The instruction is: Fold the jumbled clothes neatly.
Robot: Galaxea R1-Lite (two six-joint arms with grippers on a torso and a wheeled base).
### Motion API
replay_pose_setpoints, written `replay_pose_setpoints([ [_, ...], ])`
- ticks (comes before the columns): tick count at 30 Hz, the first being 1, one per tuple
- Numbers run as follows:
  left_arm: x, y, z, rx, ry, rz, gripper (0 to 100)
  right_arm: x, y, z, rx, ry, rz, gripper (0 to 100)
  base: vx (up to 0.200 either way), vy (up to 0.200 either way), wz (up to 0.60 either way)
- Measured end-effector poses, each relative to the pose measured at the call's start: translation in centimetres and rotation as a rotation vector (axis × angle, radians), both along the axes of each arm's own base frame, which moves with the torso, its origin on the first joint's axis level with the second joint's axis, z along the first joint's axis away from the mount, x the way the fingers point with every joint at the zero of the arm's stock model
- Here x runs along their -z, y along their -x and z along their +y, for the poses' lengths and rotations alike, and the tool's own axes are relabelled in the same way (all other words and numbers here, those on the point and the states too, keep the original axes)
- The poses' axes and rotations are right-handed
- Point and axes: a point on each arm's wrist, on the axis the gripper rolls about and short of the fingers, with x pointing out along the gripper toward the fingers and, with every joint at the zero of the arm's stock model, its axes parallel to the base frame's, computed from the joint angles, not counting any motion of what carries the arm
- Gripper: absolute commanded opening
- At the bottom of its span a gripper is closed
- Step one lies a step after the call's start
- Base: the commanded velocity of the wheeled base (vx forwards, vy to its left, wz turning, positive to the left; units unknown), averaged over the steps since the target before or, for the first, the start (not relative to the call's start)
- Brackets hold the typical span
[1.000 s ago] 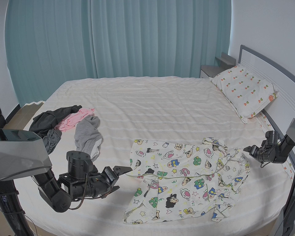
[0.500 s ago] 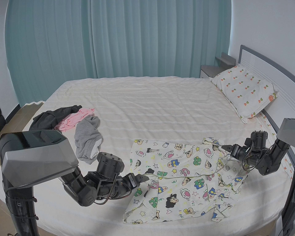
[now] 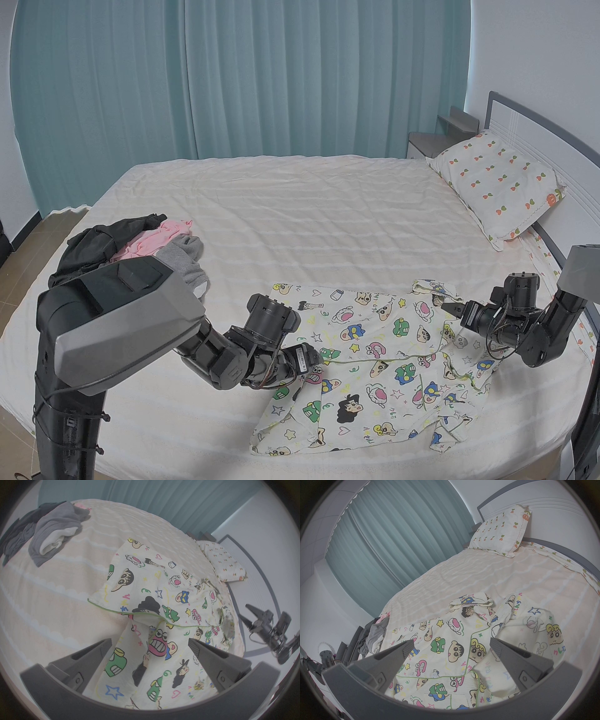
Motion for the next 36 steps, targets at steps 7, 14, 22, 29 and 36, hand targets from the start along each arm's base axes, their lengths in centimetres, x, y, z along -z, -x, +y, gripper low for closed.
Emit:
replay_pose_setpoints([
  [7,1.6,-1.0,-0.6,-0.012,-0.055,-0.024,100,0.1,0.0,0.1,-0.002,0.002,-0.012,100,0.000,0.000,0.00],
  [14,2.6,-1.3,-0.9,0.003,-0.112,-0.018,0,0.3,-0.1,0.1,-0.003,0.004,-0.011,100,0.000,0.000,0.00],
  [22,3.4,-1.3,-1.0,0.005,-0.195,-0.021,0,0.5,-0.1,0.0,-0.001,0.004,-0.013,100,0.000,0.000,0.00],
  [29,3.3,-1.5,-0.9,-0.027,-0.232,-0.044,0,0.8,-0.1,0.0,0.000,0.004,-0.005,100,0.000,0.000,0.00],
  [36,2.6,-1.5,0.3,-0.051,-0.237,-0.039,0,0.8,-0.1,0.0,0.000,0.006,-0.002,100,0.000,0.000,0.00],
])
